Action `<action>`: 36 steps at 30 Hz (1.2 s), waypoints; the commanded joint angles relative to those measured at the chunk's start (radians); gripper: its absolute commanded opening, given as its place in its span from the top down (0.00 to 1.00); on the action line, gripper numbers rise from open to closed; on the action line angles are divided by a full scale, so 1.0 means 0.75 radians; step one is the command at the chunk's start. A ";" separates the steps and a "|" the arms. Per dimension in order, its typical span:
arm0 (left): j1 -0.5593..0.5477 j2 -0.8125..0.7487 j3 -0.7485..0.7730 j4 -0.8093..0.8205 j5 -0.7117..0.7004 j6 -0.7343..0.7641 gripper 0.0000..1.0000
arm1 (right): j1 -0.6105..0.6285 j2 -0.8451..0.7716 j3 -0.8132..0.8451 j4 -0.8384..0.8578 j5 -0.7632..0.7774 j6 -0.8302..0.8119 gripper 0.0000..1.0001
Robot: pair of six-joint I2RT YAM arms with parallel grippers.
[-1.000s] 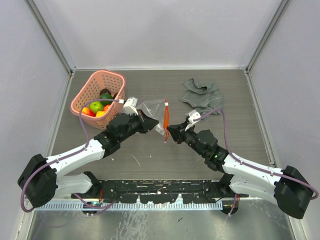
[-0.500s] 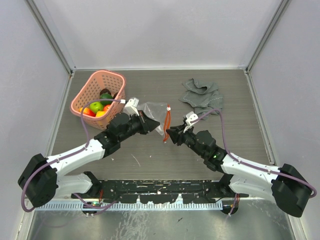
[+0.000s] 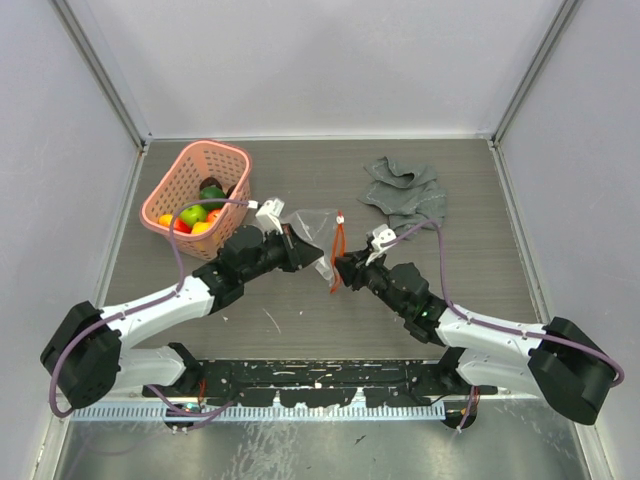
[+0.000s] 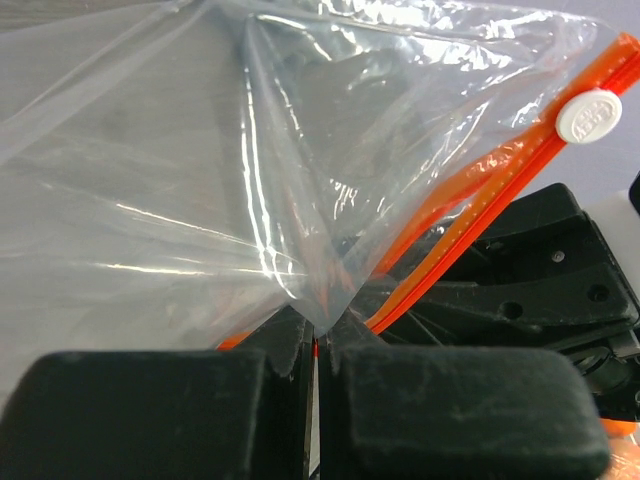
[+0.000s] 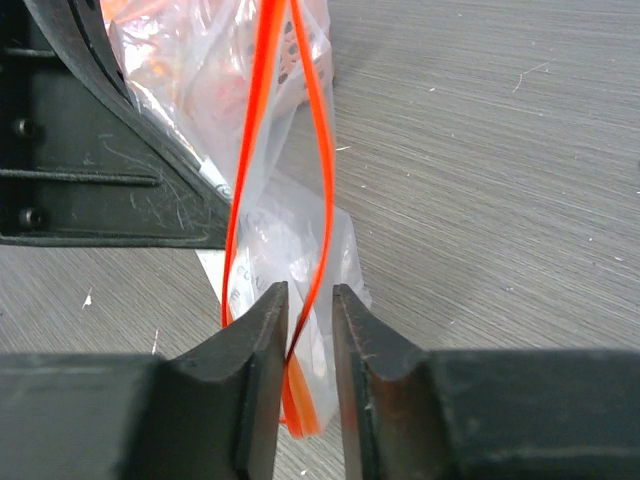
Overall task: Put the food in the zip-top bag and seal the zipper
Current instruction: Open the zipper of the food storage bag.
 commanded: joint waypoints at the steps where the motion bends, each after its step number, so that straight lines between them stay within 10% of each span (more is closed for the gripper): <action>1: 0.004 -0.021 0.046 0.094 0.028 -0.013 1.00 | 0.003 -0.016 -0.013 0.156 0.039 0.010 0.85; 4: 0.003 -0.045 0.054 0.024 -0.026 0.001 1.00 | 0.003 -0.056 -0.013 0.113 0.125 0.018 0.99; 22: -0.220 -0.306 0.080 -0.223 -0.528 0.225 0.57 | 0.071 -0.112 0.292 -0.549 0.488 0.237 1.00; 36: -0.380 -0.067 0.145 -0.113 -0.730 0.325 0.42 | 0.213 0.050 0.471 -0.692 0.589 0.400 1.00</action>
